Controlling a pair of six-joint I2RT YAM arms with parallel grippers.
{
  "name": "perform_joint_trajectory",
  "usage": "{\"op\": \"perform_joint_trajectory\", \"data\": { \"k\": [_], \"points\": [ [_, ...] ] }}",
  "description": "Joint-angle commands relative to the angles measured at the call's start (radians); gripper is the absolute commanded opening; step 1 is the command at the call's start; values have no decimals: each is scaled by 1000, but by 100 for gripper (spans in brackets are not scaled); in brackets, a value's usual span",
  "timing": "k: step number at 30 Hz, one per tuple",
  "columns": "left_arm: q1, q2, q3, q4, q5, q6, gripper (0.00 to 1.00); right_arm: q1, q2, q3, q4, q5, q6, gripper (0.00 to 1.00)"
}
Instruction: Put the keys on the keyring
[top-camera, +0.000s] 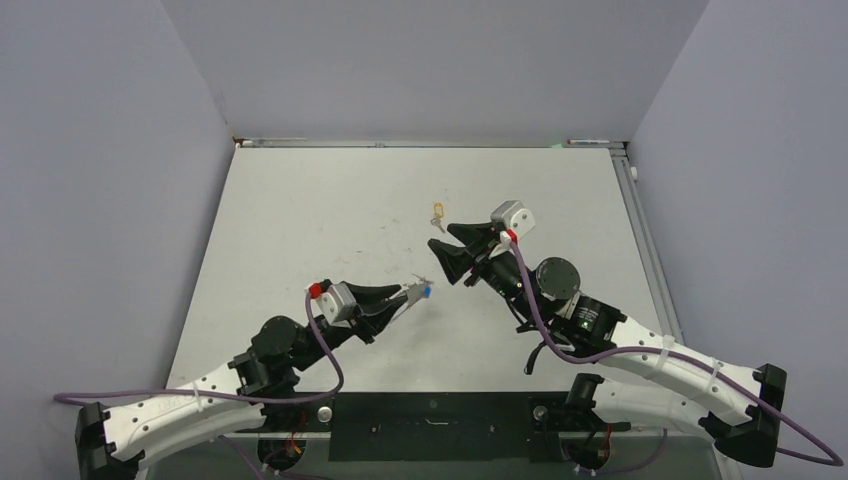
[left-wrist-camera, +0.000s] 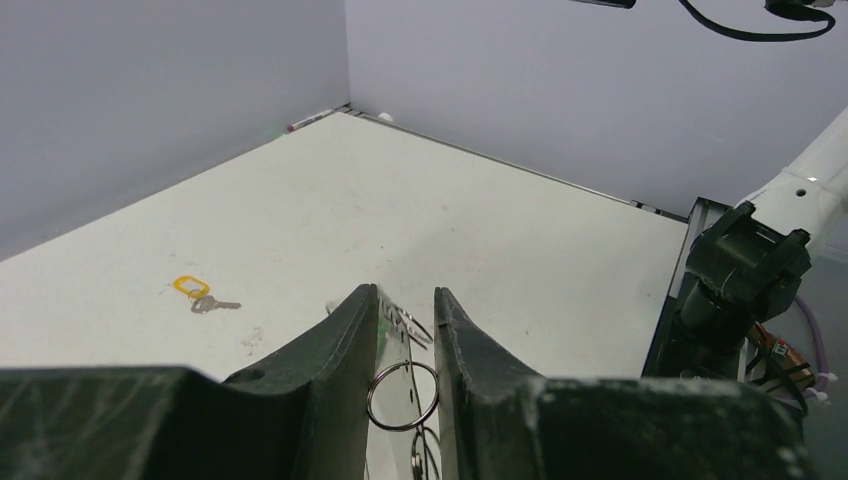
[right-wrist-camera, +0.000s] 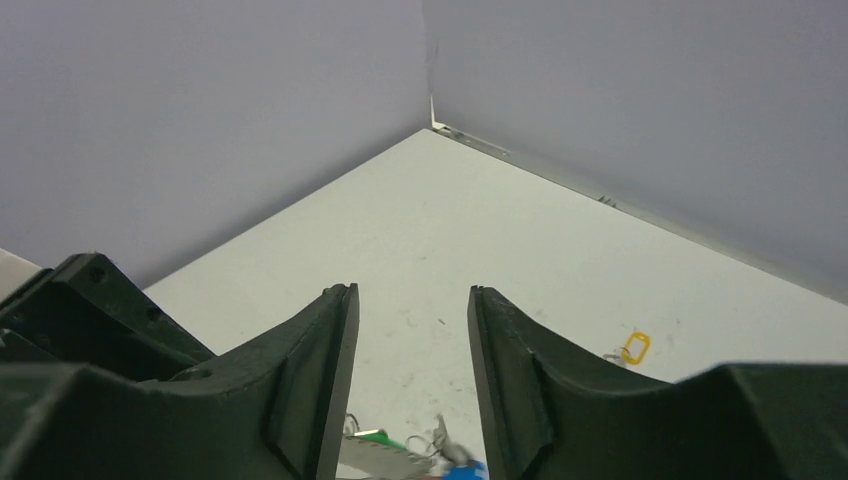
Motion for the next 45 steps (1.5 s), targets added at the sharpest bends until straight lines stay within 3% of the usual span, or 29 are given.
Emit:
{"op": "perform_joint_trajectory", "data": {
  "k": [1, 8, 13, 20, 27, 36, 45],
  "points": [
    [-6, -31, 103, -80, -13, -64, 0, 5, -16, 48, -40, 10, -53, 49],
    [-6, -35, 174, -223, -23, -122, 0, 7, -15, -15, -20, -111, -112, 53],
    [-5, -36, 207, -277, -49, -165, 0, 11, -17, -162, 92, -205, -128, 53],
    [-5, -15, 220, -282, -87, -224, 0, 30, -90, -382, 362, -281, -209, 55],
    [-5, 11, 208, -227, -121, -273, 0, 112, -111, -613, 749, -278, -331, 57],
    [-5, 44, 222, -209, -118, -291, 0, 303, 105, -587, 912, -96, -550, 47],
    [-5, 38, 213, -206, -107, -299, 0, 328, 272, -527, 1021, -6, -595, 39]
  ]
}}
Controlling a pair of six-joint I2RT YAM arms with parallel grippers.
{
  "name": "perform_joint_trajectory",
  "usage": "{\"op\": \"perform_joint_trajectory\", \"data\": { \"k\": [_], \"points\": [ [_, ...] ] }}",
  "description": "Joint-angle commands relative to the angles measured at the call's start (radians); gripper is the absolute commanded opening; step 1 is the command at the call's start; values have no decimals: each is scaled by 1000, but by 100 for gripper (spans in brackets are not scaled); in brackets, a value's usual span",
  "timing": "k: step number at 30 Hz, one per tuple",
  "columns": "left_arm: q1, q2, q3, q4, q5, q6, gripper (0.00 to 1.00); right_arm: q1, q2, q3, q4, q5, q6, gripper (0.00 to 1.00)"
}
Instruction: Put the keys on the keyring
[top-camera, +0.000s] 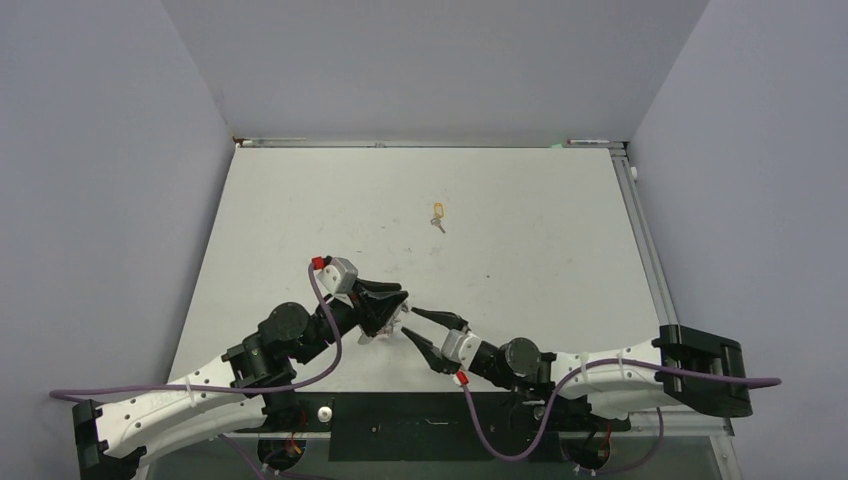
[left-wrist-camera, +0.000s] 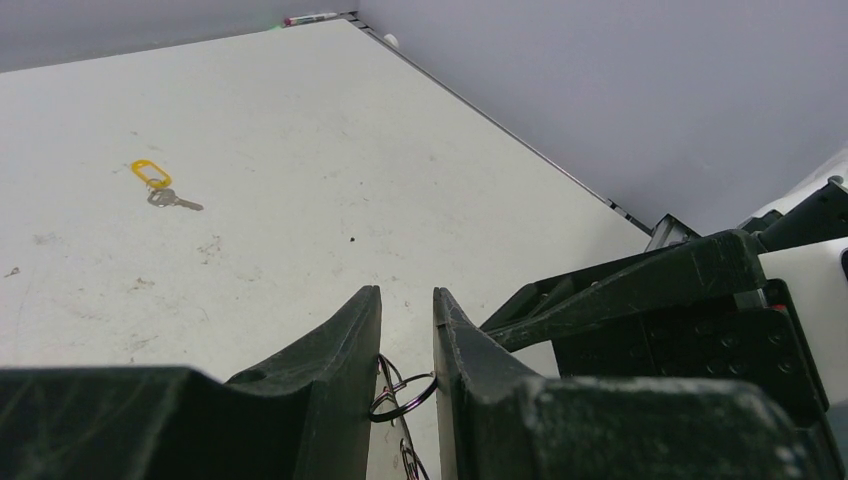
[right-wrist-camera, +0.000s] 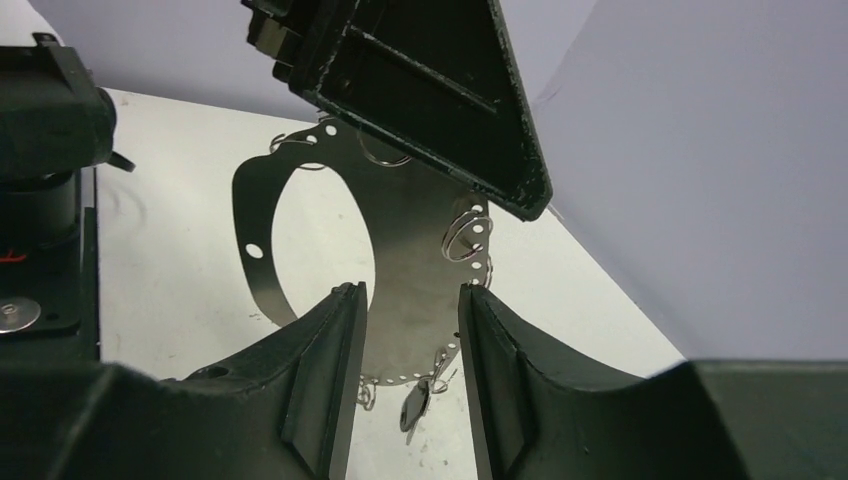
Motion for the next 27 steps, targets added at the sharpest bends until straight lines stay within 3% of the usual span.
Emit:
{"op": "perform_joint_trajectory", "data": {
  "k": [1, 27],
  "points": [
    [-5, -13, 51, 94, -2, -17, 0, 7, 53, 62, 157, 62, -41, 39],
    [-6, -27, 40, 108, 12, -60, 0, 21, 188, 151, 204, 187, -77, 30]
  ]
}}
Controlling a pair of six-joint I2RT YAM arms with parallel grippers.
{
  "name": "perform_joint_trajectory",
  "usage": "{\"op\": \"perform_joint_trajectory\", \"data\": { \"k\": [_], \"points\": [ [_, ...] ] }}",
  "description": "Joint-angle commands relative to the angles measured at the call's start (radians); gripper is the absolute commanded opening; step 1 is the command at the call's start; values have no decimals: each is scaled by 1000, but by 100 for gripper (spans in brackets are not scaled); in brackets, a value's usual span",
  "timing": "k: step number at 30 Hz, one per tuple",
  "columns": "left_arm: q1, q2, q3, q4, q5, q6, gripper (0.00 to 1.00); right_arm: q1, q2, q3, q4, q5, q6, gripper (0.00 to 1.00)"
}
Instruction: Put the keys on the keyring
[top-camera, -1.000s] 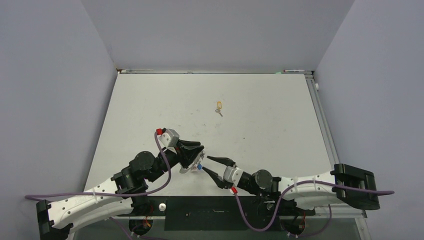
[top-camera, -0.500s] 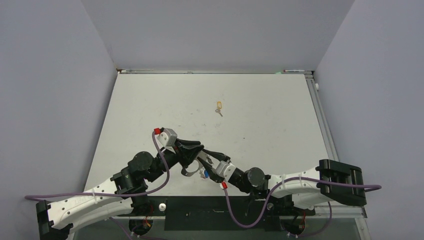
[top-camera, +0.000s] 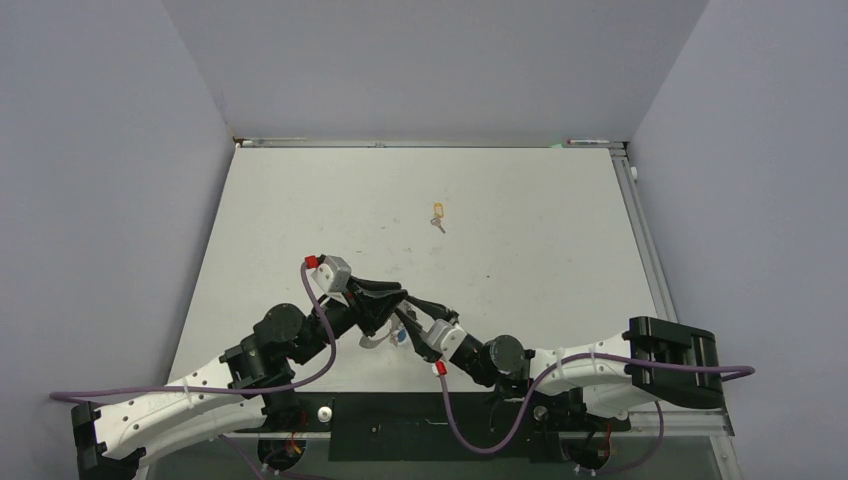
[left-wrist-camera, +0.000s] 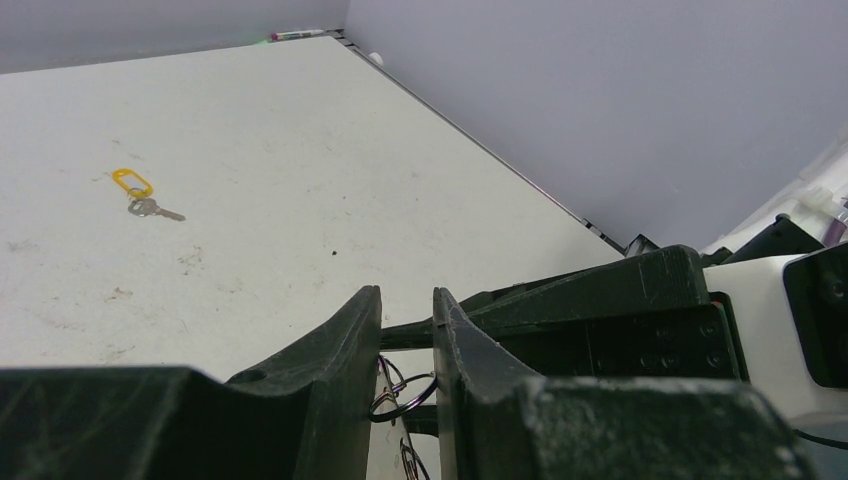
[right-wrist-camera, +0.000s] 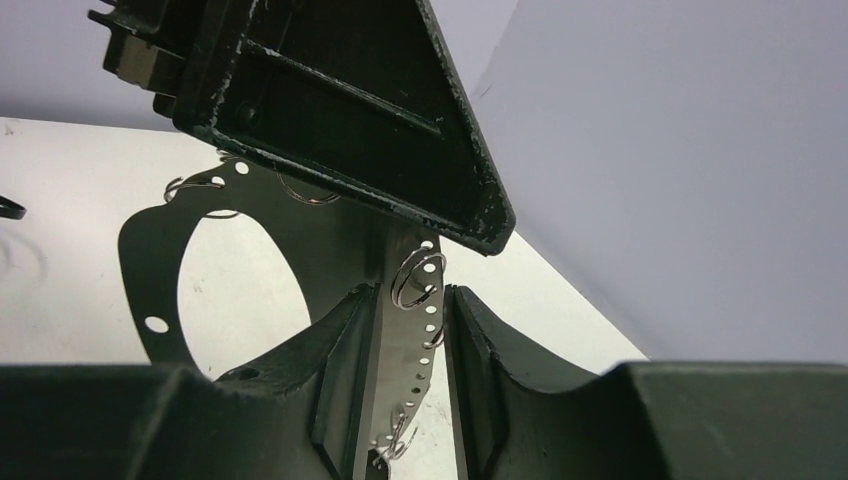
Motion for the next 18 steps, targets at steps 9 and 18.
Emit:
{"op": "perform_joint_trajectory", "data": {
  "k": [9, 18],
  "points": [
    [-6, -9, 38, 93, 17, -31, 0, 17, 26, 49, 55, 65, -8, 26],
    [-5, -10, 38, 90, 19, -37, 0, 21, 20, 60, 25, 89, -16, 11]
  ]
}}
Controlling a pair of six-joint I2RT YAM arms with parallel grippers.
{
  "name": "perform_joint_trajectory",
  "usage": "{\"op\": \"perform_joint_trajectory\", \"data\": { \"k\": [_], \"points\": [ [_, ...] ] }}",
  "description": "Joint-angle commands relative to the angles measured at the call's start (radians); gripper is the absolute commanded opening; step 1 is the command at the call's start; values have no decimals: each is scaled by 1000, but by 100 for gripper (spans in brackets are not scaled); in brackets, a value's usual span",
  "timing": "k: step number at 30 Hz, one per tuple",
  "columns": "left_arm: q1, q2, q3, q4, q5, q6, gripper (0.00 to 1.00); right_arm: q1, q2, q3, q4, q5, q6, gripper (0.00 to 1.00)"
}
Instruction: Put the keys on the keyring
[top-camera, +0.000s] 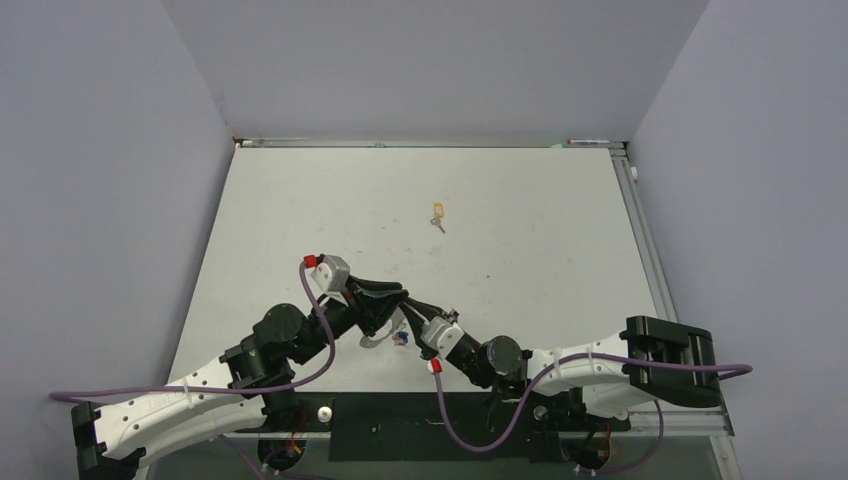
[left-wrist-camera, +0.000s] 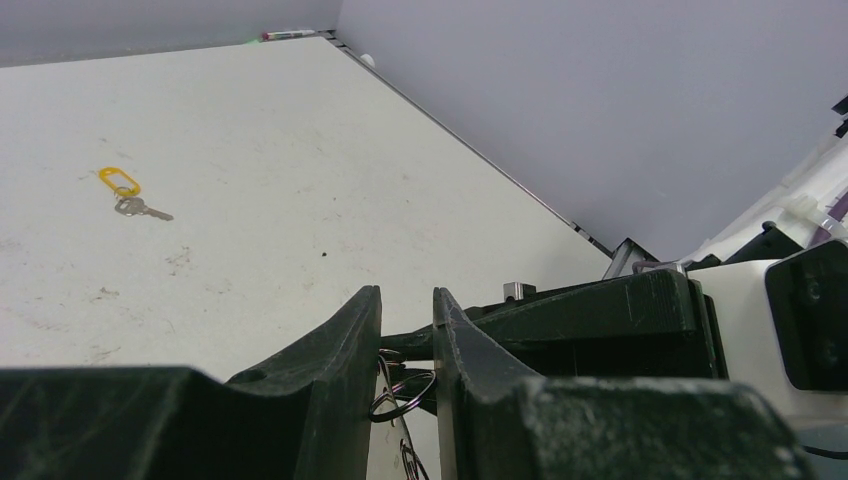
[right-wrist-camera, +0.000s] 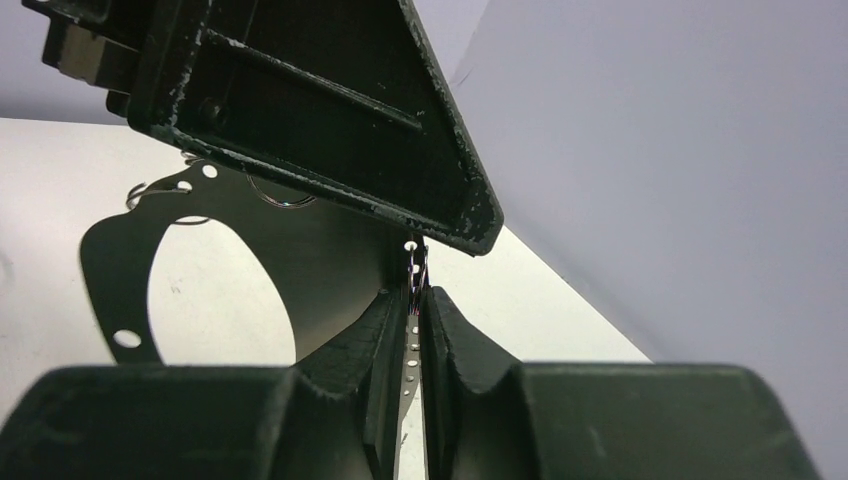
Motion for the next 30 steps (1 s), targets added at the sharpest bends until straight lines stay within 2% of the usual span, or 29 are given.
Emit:
{"op": "perform_joint_trajectory", "data": {
  "k": [1, 4, 12, 21, 30],
  "points": [
    [-5, -10, 38, 82, 9, -15, 0, 8, 1, 45, 18, 22, 1, 9],
    [-5, -10, 36, 82, 9, -15, 0, 11, -5, 54, -10, 27, 5, 5],
    [-5, -29, 33, 72, 5, -2, 0, 14, -33, 68, -47, 82, 59, 5],
    [-6, -76, 33, 26, -77, 11, 0, 12, -113, 13, -45, 26, 63, 5],
    [-5, -77, 14, 66, -33, 3, 0, 12, -140, 3, -3, 27, 105, 5]
  ]
}}
